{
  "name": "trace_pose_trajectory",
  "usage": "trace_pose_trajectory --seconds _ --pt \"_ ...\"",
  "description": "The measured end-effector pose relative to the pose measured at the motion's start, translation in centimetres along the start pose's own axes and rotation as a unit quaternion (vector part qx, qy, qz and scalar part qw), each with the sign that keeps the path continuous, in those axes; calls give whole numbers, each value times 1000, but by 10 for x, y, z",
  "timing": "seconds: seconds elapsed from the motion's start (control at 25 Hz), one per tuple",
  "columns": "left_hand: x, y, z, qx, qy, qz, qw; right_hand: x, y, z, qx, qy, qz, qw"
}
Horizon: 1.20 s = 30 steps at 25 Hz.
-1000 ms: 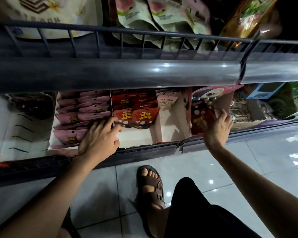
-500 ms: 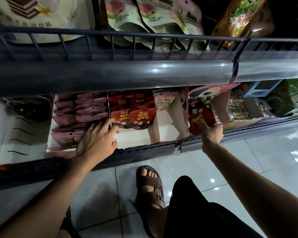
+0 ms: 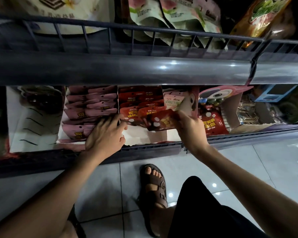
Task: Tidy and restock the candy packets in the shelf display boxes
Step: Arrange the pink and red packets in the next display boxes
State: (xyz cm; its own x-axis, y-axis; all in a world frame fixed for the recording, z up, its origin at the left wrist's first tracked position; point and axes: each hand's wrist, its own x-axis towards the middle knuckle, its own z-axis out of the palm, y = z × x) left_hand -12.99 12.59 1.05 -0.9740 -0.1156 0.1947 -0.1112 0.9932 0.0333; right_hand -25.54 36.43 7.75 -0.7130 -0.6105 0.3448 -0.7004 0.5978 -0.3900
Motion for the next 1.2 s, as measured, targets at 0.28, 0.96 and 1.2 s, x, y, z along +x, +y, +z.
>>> trace_pose_trajectory --seconds 0.28,0.96,1.2 --pt "0 -4 5 4 -5 9 1000 78 -43 83 -260 -233 -185 919" --pt "1 -5 0 14 -9 6 1000 84 -63 106 -216 -241 -130 937" --pt "2 -6 3 11 -25 7 1000 59 -45 80 -51 -93 -178 978"
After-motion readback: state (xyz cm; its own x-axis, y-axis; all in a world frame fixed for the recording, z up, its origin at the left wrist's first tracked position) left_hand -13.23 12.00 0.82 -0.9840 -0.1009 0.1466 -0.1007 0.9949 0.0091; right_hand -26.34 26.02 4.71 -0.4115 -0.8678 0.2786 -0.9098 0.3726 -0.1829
